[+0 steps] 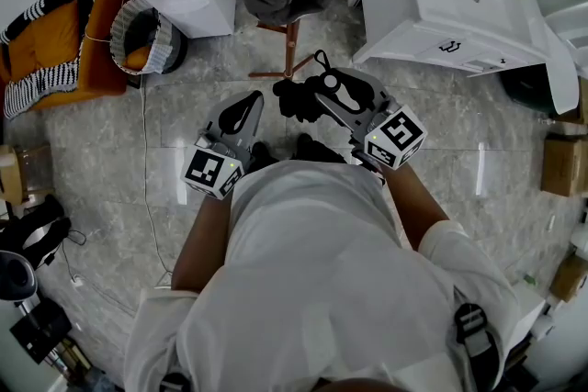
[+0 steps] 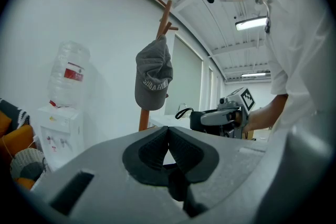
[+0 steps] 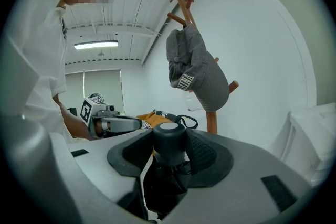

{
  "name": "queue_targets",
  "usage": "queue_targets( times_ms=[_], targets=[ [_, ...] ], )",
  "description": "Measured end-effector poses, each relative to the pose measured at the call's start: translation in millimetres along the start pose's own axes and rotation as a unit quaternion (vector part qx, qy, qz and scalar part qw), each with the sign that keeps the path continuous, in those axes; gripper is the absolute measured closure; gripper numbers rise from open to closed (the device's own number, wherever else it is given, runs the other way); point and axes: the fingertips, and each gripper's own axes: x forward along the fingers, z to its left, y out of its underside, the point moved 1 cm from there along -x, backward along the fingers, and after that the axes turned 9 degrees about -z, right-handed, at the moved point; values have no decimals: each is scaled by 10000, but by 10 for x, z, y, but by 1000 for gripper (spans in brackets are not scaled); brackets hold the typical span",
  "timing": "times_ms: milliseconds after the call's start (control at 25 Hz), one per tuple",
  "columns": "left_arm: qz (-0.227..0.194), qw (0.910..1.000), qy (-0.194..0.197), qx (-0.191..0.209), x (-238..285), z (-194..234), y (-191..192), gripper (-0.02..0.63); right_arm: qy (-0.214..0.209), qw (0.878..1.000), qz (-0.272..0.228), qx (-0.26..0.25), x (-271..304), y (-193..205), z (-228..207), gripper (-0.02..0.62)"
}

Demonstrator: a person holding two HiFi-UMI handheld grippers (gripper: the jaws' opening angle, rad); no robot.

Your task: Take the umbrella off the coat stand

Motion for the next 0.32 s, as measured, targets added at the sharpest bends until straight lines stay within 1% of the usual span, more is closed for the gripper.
queue_targets(
  times_ms=[320],
  targets=[
    [-41, 10000, -18, -48, 0, -16, -11, 597, 17, 10000, 19, 56, -5, 29, 31, 396]
  ],
)
